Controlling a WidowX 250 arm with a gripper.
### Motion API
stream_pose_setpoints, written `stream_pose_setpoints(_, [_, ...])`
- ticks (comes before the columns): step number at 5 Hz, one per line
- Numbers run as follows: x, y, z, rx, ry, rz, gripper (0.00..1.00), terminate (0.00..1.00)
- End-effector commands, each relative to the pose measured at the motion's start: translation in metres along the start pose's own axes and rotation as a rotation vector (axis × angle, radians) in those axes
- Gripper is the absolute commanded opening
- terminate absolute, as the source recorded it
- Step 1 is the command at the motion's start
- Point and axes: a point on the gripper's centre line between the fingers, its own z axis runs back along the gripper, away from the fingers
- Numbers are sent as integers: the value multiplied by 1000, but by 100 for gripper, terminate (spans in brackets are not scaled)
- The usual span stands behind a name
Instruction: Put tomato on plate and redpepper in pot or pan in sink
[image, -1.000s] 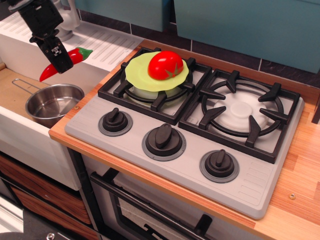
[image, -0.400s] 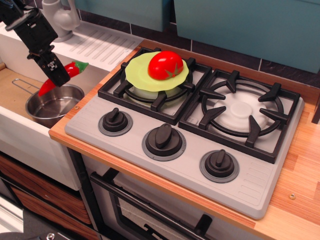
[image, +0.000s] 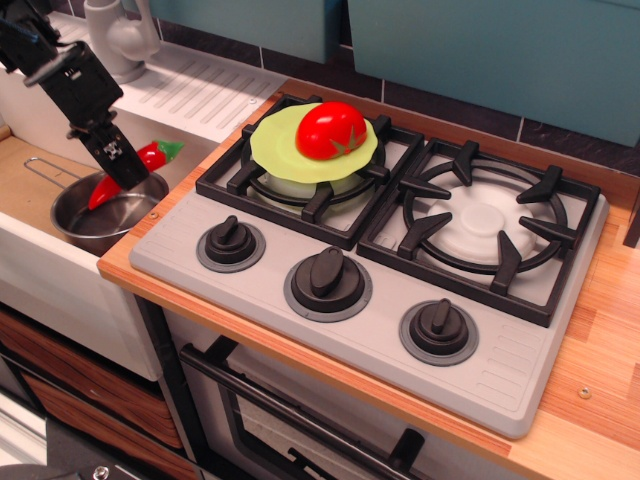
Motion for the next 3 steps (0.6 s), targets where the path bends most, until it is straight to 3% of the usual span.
stream_pose_setpoints(1, [15, 15, 10, 49, -17, -46, 0, 0])
stream_pose_setpoints(2, [16, 11, 14, 71, -5, -38, 100, 0])
stream_pose_setpoints(3, [17, -3, 22, 95, 12, -13, 100, 100])
